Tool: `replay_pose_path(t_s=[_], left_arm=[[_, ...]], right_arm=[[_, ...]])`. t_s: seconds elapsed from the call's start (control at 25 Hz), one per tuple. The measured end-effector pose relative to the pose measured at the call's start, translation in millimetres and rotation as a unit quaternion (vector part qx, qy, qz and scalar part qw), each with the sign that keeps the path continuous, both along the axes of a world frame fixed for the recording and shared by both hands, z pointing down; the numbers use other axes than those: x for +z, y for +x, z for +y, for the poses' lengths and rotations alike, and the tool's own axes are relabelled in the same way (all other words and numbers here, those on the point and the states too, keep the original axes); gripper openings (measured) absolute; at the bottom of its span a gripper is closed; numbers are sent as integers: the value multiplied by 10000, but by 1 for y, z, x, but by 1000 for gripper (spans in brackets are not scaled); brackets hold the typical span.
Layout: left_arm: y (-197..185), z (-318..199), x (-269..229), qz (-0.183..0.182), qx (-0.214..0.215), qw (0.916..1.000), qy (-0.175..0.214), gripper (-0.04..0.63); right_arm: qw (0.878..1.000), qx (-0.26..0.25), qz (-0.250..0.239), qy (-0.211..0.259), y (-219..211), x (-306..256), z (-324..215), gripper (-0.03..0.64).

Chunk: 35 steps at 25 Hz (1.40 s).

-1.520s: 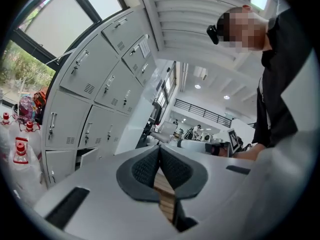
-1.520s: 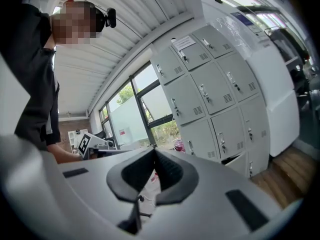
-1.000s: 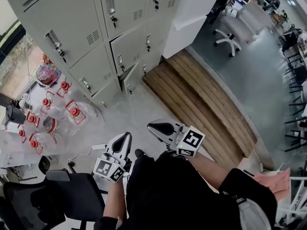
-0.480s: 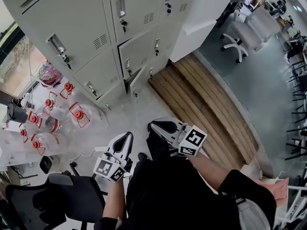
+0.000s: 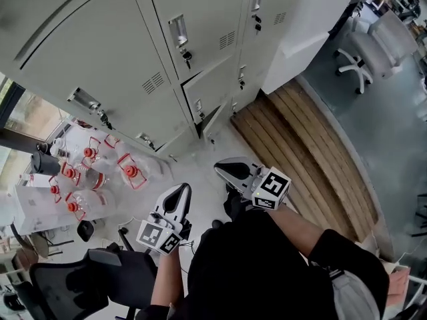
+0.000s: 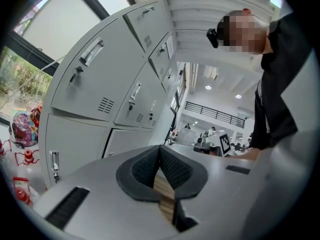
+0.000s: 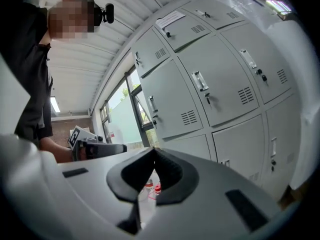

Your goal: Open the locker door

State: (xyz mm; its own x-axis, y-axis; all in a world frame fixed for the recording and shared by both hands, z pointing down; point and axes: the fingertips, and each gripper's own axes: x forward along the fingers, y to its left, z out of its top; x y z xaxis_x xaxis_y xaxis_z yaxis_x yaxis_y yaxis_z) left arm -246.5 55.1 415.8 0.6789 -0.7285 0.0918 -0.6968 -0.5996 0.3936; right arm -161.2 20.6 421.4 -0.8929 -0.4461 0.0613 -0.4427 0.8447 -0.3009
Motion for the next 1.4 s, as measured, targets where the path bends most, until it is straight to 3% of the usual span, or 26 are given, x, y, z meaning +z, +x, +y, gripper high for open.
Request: replay_pose_path(t_s=[0.28,0.56,0.84,1.0,1.4], left_arm=[[7,-62,-12,-185,-405,9990,10,15],[14,-102,-3,-203,-800,9966,-64,15],[14,-125,24,-186,-780,9963,-306,15],[11,-139,33,-46,-699,9967,-401,15],[-21,-165,40,-246,-471,9964,-659,15]], right_arm=[[9994,-262,-45,-218,15,9,-77,12],[9987,-496,77,-124,18,35,-140,12],[9987,-342,370,-86,21,80,-184,19],[9980,-153,519,-324,21,108,-206,68],[9920,55,1065,-675,-12,181,-252,120]])
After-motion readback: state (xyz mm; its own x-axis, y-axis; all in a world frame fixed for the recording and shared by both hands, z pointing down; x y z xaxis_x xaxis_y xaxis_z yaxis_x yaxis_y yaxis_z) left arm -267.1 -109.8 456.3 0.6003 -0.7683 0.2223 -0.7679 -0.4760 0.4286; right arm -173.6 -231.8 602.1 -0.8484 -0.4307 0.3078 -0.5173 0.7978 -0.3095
